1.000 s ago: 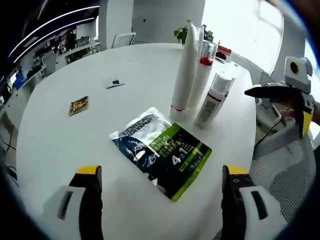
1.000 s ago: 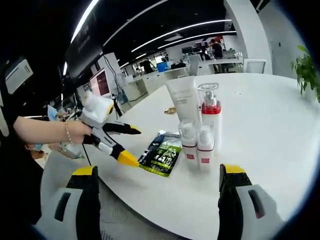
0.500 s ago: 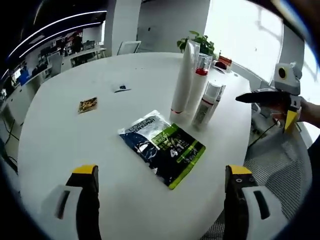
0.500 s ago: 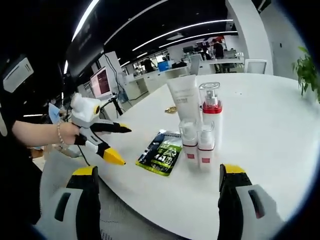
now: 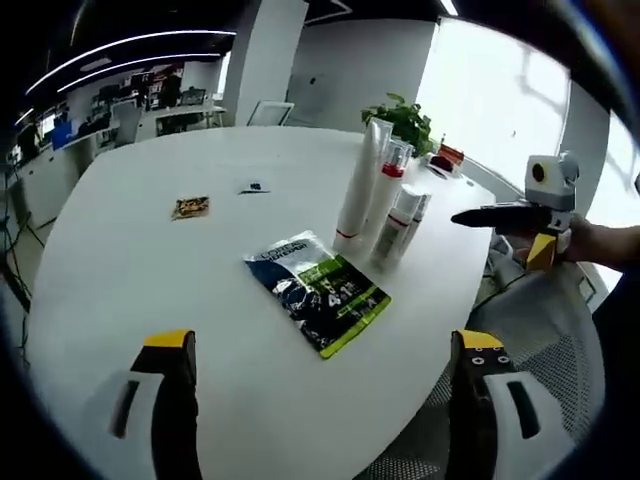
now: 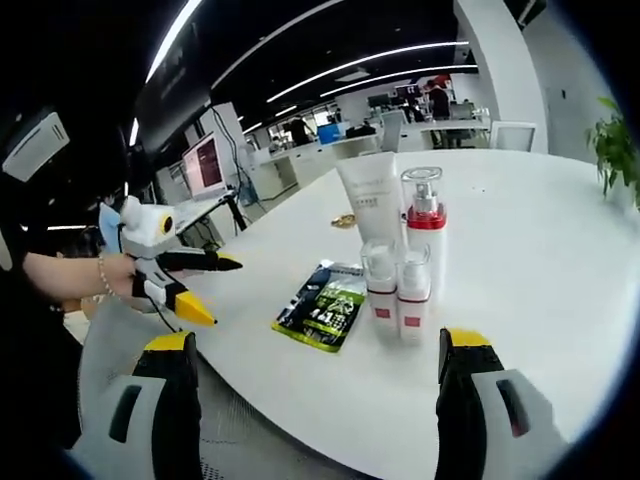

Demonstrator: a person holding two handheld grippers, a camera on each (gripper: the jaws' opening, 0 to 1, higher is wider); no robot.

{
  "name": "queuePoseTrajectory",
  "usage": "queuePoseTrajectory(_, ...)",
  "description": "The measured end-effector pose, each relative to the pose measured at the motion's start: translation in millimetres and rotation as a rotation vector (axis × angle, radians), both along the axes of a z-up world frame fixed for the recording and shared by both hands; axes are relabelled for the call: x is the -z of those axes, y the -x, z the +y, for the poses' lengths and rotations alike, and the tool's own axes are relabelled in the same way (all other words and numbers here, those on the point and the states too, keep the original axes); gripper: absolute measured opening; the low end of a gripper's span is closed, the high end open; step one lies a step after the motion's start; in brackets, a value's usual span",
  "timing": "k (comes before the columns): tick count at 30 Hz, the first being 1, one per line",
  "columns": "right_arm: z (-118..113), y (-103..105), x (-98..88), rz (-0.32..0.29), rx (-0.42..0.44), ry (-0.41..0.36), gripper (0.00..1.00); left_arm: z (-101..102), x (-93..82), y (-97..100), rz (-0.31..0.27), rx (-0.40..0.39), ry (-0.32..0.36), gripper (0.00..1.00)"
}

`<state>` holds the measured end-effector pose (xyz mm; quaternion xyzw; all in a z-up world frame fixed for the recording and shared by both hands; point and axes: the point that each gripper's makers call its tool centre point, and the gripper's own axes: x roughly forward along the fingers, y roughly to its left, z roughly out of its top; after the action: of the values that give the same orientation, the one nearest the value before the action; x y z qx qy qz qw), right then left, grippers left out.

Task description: Arrange the skincare products in the storage area until every visible bottle or jar stands upright without overlapping.

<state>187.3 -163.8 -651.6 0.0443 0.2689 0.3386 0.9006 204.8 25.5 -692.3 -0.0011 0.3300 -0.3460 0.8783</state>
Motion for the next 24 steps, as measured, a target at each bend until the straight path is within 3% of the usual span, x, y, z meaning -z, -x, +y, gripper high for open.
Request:
queuePoseTrajectory(11,4,3,0.7,-0.001,-0.025,0.001,1.0,33,-12.0,15.2,-0.025,-0.092,0.015,0.99)
queuePoseTrajectory(17,5,3,1.1,0.001,-0.035,0.003,1.0,30,-35.5,13.0,-0.072,-0.104,0.021,0.99)
queuePoseTrajectory(24,6,3,1.3,-0.002,-0.039,0.003,1.0,35,-35.3,19.6,-0.09,-0.105,0.012,0.99)
